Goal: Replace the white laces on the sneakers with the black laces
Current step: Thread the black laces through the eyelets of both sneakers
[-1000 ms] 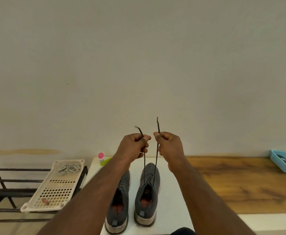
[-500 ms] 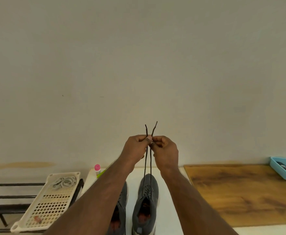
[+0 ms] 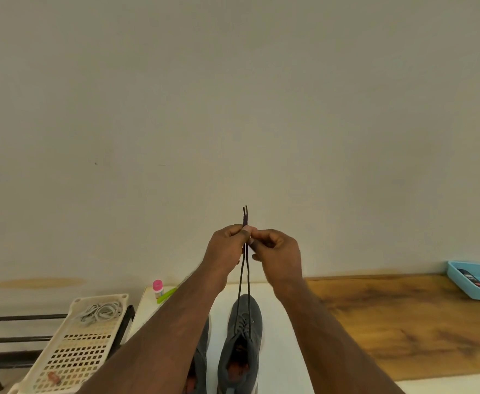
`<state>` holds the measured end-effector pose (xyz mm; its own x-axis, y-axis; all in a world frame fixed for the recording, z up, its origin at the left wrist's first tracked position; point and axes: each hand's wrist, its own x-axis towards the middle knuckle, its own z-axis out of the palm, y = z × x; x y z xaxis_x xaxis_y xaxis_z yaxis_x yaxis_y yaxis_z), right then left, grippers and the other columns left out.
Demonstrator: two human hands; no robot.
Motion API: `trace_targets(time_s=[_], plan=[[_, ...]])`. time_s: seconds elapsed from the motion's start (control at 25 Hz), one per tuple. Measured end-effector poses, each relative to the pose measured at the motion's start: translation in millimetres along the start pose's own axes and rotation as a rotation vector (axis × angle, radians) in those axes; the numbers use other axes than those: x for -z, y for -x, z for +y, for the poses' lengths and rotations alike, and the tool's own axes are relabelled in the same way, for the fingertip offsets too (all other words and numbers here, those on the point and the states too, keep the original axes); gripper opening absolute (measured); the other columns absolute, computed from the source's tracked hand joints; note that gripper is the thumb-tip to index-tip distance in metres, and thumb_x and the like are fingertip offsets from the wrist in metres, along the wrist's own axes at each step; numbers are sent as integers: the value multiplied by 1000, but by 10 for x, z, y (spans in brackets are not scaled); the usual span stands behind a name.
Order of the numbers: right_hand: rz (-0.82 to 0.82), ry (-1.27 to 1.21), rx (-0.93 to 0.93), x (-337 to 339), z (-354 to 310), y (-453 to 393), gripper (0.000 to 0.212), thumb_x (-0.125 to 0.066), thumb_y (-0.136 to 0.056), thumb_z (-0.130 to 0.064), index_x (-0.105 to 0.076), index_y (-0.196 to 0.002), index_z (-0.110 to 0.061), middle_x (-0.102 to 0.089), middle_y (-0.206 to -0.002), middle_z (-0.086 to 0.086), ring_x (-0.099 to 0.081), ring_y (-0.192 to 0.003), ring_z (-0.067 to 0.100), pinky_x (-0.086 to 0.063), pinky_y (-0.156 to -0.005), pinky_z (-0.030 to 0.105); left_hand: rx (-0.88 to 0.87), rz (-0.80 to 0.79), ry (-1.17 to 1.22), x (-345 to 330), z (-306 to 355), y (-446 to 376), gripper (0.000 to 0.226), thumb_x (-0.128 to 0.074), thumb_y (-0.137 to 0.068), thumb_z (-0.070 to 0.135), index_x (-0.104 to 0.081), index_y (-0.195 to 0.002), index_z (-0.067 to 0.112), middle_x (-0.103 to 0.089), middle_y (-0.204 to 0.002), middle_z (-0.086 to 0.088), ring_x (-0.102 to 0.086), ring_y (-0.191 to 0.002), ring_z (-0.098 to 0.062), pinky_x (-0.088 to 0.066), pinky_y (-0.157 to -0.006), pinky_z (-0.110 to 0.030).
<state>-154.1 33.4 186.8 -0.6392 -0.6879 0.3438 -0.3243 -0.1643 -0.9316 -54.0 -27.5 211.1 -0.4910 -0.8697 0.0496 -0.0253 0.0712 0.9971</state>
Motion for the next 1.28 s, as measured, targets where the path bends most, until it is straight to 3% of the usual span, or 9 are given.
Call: trace_targets(time_s=[0.2,0.4,0.52,0.72,0.8,0.92,1.04,1.16,1.28], plan=[[-89,74,-2,148,-272,-294,32,-64,-97,-27,-66,-128,-21,-70,-119,-8,-65,-108,8,-56,-91,31,-25,-81,-30,47,-14,-2,23,-51,-102,33,-73,-103,26,-74,-98,6,-63,-95,-5,-42,-74,-23],[-166,120,57,83,-463,-333,28,-72,-90,-17,-71,-118,-20,-76,-81,-7,-72,-77,6,-59,-88,33,-78,-67,-17,23,-25,15,24,-52,-101,33,-73,-101,20,-75,-92,-3,-67,-86,-12,-47,-73,-22],[-131,79,17,129,-439,-340,26,-70,-89,-13,-73,-111,-26,-74,-78,-5,-72,-78,11,-59,-87,40,-103,-75,-2,32,-110,24,21,-53,-101,29,-72,-100,20,-72,-84,-3,-68,-83,-15,-55,-83,-34],[-350,761,364,236,-442,-297,43,-53,-97,-7,-60,-135,-26,-54,-144,-7,-49,-131,10,-41,-109,29,-167,-51,-221,95,-170,-15,24,-52,-99,25,-71,-84,22,-58,-62,6,-52,-61,-11,-46,-66,-33],[-555,1078,364,210,-521,-273,40,-48,-97,-2,-64,-128,-22,-65,-129,1,-60,-116,19,-50,-98,33,-183,-96,-305,123,-134,-40,24,-54,-99,29,-70,-83,21,-59,-62,7,-53,-63,-11,-51,-70,-36],[-525,1203,245,202,-556,-273,21,-53,-98,-11,-71,-107,-15,-71,-95,3,-65,-84,18,-55,-77,32,-158,-169,-402,189,-76,-31,23,-59,-96,35,-70,-82,21,-64,-68,5,-58,-68,-10,-53,-76,-37],[-555,864,-95,332,-577,-242,24,-57,-99,-28,-72,-97,-9,-71,-82,4,-61,-67,14,-52,-67,30,-134,-236,-332,328,-54,-10,20,-65,-94,32,-71,-87,14,-68,-75,-2,-61,-73,-10,-52,-79,-33],[-637,-23,-497,412,-584,-62,27,-56,-102,-29,-68,-95,-6,-64,-74,5,-57,-58,12,-50,-57,24,-55,-325,8,361,-153,41,19,-65,-94,31,-69,-88,13,-66,-83,-8,-62,-82,-17,-52,-89,-40],[-356,-663,-571,180,-381,103,21,-55,-102,-20,-65,-100,-1,-73,-87,11,-72,-75,19,-58,-61,24,-41,-274,37,177,-456,129,19,-61,-97,30,-68,-86,16,-65,-83,-9,-61,-81,-19,-52,-87,-42]])
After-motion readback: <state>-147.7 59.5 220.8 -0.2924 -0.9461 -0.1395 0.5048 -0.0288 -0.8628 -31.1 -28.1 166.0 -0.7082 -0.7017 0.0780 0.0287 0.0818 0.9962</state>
